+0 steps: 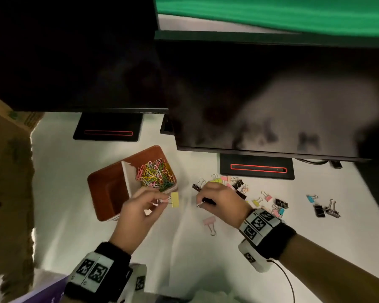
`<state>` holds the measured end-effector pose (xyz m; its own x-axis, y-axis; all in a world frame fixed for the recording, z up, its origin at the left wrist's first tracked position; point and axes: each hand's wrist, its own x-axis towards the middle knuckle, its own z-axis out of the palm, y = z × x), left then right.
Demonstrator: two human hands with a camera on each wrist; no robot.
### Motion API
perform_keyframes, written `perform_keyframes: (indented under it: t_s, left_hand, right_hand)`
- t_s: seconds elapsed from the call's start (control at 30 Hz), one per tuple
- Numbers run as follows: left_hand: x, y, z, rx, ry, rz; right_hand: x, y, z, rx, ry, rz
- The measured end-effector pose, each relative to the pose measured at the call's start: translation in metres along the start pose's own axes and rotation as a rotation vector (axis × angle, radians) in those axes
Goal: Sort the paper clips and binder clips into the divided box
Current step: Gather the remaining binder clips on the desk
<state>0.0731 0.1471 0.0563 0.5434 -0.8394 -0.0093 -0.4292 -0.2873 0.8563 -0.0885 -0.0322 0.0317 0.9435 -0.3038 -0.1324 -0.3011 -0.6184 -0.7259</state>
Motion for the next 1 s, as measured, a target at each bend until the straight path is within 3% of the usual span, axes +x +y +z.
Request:
perform_keyframes:
  t_s: [0.17,0.23,0.37,0.43,0.57,0.63,0.73,0.87,1.0]
  left_hand:
    - [-0.004,-0.027,-0.075,0.125,0.265,-0.156]
    - [-0.003,-0.037,-0.095,0.209,0.256,-0.232]
    - [0.003,-0.054,-0.107,-0.032,0.193,-0.344]
    - [0.005,-0.057,-0.106,-0.032,0.142,-0.38]
    - [0.007,-0.037,-0.094,0.125,0.161,-0.214]
    - [0.006,-0.016,-0.078,0.065,0.153,-0.093]
    - [0.008,0.009,-0.037,-0.024,-0.003,0.005]
    - [0.019,0.019,0.034,0.002,-0.234,0.035]
    - [0.041,0.009,0.094,0.223,-0.317,-0.053]
  right_hand:
    - [0.067,-0.086,0.02,0.069,0.012,-0.19]
    - [0.095,-0.116,0.037,0.11,0.019,-0.202]
    - [0.124,-0.145,0.069,0.127,-0.015,-0.087]
    - [0.12,-0.146,0.07,0.134,-0.049,-0.058]
    - [0.083,-0.116,0.042,0.143,0.027,-0.046]
    - [0.058,-0.084,0.023,0.083,0.121,0.053]
    - [0.026,-0.027,-0.002,-0.049,0.209,0.265]
    - [0.002,0.025,-0.019,-0.206,0.094,0.496]
    - [0.0,0.044,-0.022,-0.284,0.022,0.545]
